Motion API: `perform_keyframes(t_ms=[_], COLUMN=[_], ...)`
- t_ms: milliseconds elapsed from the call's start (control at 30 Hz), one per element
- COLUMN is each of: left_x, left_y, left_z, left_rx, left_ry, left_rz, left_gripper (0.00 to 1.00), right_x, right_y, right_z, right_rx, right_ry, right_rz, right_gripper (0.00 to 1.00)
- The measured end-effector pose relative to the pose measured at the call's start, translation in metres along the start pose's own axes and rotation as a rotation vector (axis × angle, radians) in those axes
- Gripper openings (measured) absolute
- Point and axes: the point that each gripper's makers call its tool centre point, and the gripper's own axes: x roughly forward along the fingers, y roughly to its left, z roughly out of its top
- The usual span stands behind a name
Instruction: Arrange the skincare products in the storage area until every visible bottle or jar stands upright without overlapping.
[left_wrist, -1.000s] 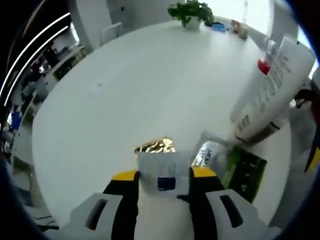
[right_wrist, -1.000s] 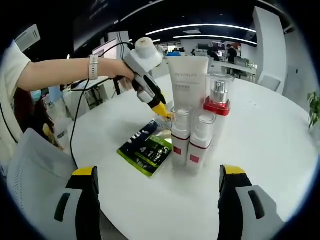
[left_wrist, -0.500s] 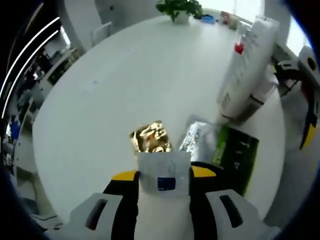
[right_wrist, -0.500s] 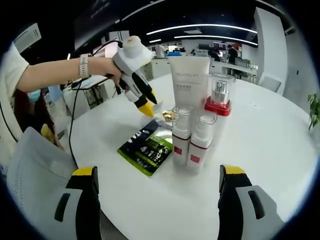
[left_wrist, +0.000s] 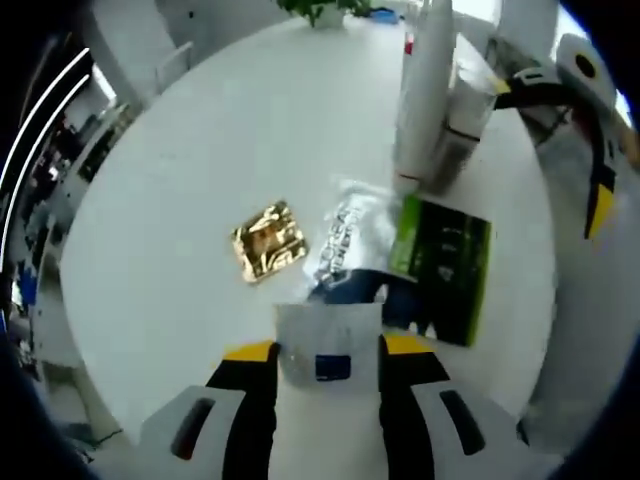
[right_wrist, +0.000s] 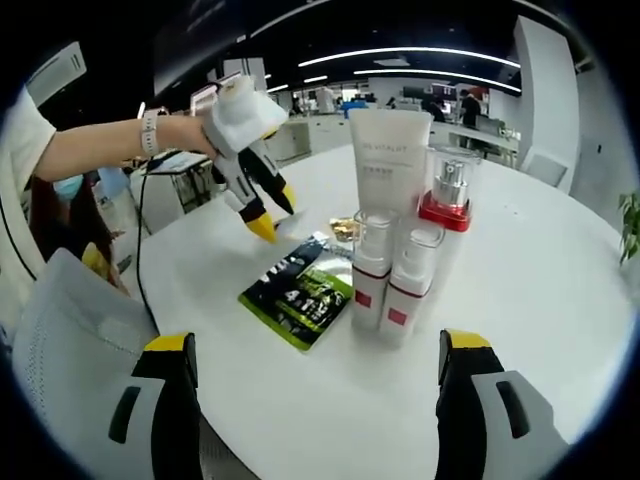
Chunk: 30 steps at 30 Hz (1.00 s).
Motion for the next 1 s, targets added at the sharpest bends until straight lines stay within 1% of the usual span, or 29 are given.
perform_keyframes(t_ms=[100, 133, 233, 267, 300, 400, 467, 533, 633, 667, 767, 833, 900, 1000], left_x=[-0.002, -0.001, -0.002, -0.002, -0.001, 0.001, 0.003, 0.003, 0.002, 0.003, 0.005, 0.006, 0.008, 0.009], left_y=[-0.005, -0.002, -0.01, -0.011, -0.014, -0.017, -0.019, -0.024, -0.034, -0.04, -0.047, -0.054, -0.056, -0.06], left_z=[-0.005, -0.007, -0.013, -0.015, -0.018, -0.024, -0.031, -0.035, -0.038, -0.038, -0.041, -0.044, -0.045, -0.043], left_rx=[0.018, 0.027, 0.062, 0.07, 0.099, 0.122, 0.131, 0.164, 0.2, 0.221, 0.229, 0.268, 0.27, 0.274], left_ry=[0.011, 0.017, 0.031, 0.038, 0.049, 0.065, 0.086, 0.103, 0.111, 0.107, 0.122, 0.142, 0.146, 0.137], left_rz=[-0.002, -0.005, -0.023, -0.026, -0.035, -0.039, -0.047, -0.057, -0.079, -0.1, -0.12, -0.143, -0.147, -0.154], left_gripper=[0.35, 0.35, 0.35, 0.35, 0.35, 0.35, 0.35, 0.35, 0.35, 0.35, 0.35, 0.35, 0.35, 0.35], right_x=[0.001, 0.001, 0.001, 0.001, 0.001, 0.002, 0.002, 0.002, 0.001, 0.001, 0.001, 0.002, 0.002, 0.002], right_y=[0.001, 0.001, 0.001, 0.001, 0.001, 0.002, 0.002, 0.002, 0.001, 0.001, 0.002, 0.003, 0.003, 0.003], right_z=[0.0, -0.001, -0.001, -0.002, -0.002, -0.002, -0.003, -0.003, -0.003, -0.003, -0.004, -0.004, -0.005, -0.004], right_rx=[-0.004, -0.003, -0.004, -0.004, -0.004, -0.006, -0.008, -0.009, -0.009, -0.011, -0.016, -0.017, -0.02, -0.023], right_ry=[0.003, 0.004, 0.007, 0.009, 0.01, 0.011, 0.014, 0.017, 0.016, 0.017, 0.02, 0.024, 0.026, 0.025], right_rz=[0.001, 0.002, 0.002, 0.003, 0.004, 0.006, 0.007, 0.006, 0.004, 0.005, 0.008, 0.012, 0.013, 0.011], right_gripper=[1.0, 1.0, 1.0, 1.0, 1.0, 1.0, 1.0, 1.0, 1.0, 1.0, 1.0, 1.0, 1.0, 1.0])
